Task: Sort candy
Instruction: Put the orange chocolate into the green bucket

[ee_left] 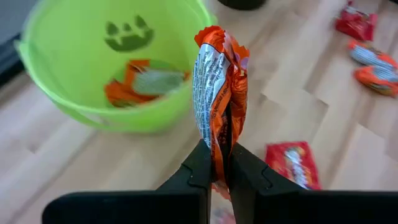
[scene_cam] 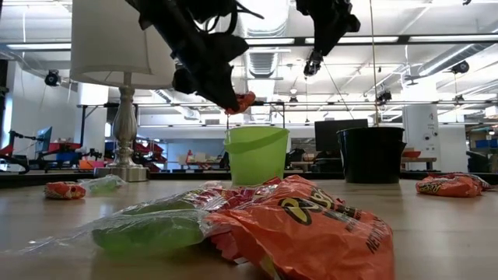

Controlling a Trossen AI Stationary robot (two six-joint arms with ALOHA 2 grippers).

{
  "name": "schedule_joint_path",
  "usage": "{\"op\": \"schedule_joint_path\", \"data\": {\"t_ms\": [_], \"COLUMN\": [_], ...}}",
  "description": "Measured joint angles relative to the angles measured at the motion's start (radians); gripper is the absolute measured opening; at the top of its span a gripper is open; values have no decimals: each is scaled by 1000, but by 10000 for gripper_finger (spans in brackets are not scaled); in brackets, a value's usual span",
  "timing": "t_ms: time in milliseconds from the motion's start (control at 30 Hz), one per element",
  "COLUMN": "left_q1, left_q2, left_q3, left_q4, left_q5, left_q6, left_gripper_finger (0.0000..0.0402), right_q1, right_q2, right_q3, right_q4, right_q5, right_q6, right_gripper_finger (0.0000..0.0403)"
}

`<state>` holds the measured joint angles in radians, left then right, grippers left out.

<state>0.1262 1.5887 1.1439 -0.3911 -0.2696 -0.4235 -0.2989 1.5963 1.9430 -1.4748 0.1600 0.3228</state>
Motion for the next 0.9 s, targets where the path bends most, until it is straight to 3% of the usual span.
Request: {"op": "schedule_joint_path", "data": {"t_ms": [433, 900], "left_q1": [124, 133], "left_q2": [0, -1], "left_q3": [0, 0], "left_q4": [127, 348], "left_q5": [52, 29], "left_q6": [127, 170], "left_gripper_finger": [10, 10], "right_q1": [0, 7], "right_q2": [0, 0], "right_q3": [-138, -212], "right_q4": [7, 14], "right_q5": [0, -1], "right_q6": [78, 157], "right_gripper_finger": [137, 135]}}
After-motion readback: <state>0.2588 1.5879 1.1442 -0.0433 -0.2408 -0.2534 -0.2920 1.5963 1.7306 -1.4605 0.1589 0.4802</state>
